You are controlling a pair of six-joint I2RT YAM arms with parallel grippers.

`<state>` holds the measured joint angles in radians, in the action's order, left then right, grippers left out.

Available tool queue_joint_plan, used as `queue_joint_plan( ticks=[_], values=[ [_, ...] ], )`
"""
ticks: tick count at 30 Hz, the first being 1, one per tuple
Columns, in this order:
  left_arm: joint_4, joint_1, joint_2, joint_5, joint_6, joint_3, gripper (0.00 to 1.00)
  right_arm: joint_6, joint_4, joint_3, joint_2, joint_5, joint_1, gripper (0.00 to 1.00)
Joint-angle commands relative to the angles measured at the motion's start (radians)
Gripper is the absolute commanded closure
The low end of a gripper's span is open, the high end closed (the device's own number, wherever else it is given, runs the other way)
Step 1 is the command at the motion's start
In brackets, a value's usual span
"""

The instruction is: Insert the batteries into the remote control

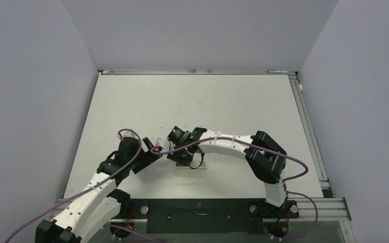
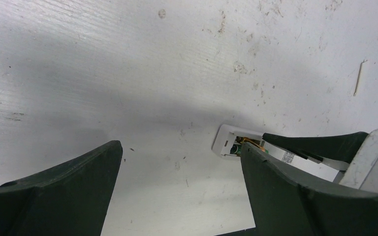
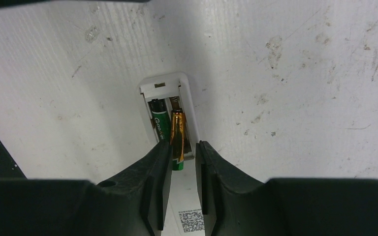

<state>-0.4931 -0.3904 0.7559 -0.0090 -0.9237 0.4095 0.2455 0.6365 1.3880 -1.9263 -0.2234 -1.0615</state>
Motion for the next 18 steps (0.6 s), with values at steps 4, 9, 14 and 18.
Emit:
queue_joint_plan(
  ticks=[4, 9, 14, 18],
  values=[
    [0.052, 0.006, 0.006, 0.054, -0.005, -0.013, 0.12, -0.114, -0.078, -0.042, 0.124, 0.098, -0.008, 0.74],
    [0.098, 0.007, 0.019, 0.107, 0.013, -0.026, 0.13, -0.215, -0.137, -0.145, 0.243, 0.176, -0.008, 0.74],
    [0.198, 0.007, 0.054, 0.208, 0.043, -0.055, 0.16, -0.355, -0.169, -0.239, 0.368, 0.289, -0.008, 0.74],
    [0.293, 0.006, 0.106, 0.273, 0.052, -0.081, 0.17, -0.446, -0.172, -0.299, 0.450, 0.340, -0.009, 0.73]
  ],
)
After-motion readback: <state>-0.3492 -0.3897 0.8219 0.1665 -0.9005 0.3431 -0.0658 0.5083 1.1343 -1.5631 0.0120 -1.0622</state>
